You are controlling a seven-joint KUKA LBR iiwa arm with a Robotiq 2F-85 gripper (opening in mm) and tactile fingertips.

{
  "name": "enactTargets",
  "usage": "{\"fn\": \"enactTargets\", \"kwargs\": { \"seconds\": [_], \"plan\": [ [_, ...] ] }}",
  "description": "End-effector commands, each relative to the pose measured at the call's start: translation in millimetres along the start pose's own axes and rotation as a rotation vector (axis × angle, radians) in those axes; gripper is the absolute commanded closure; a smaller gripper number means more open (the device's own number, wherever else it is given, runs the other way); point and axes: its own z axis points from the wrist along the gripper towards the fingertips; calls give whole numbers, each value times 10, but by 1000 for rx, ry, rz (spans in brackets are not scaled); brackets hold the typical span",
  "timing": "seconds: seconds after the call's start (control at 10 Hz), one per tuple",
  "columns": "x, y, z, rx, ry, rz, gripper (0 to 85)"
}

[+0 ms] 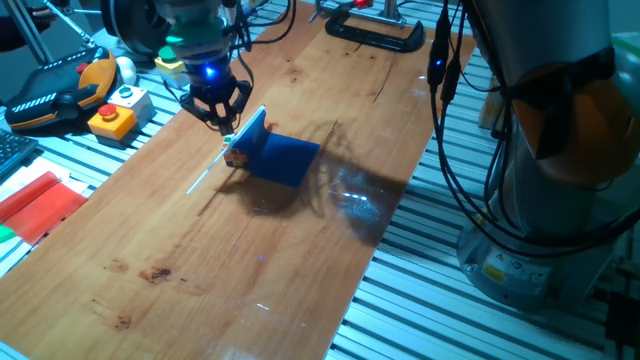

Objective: Wave the flag

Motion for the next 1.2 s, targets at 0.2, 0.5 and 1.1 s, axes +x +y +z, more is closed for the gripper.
{"fn": "enactTargets", "kwargs": {
  "seconds": [0.2, 0.5, 1.1],
  "plan": [
    [33, 58, 86, -31, 23, 329, 843],
    [99, 92, 175, -44, 0, 343, 843],
    [140, 120, 221, -49, 10, 351, 843]
  ]
}}
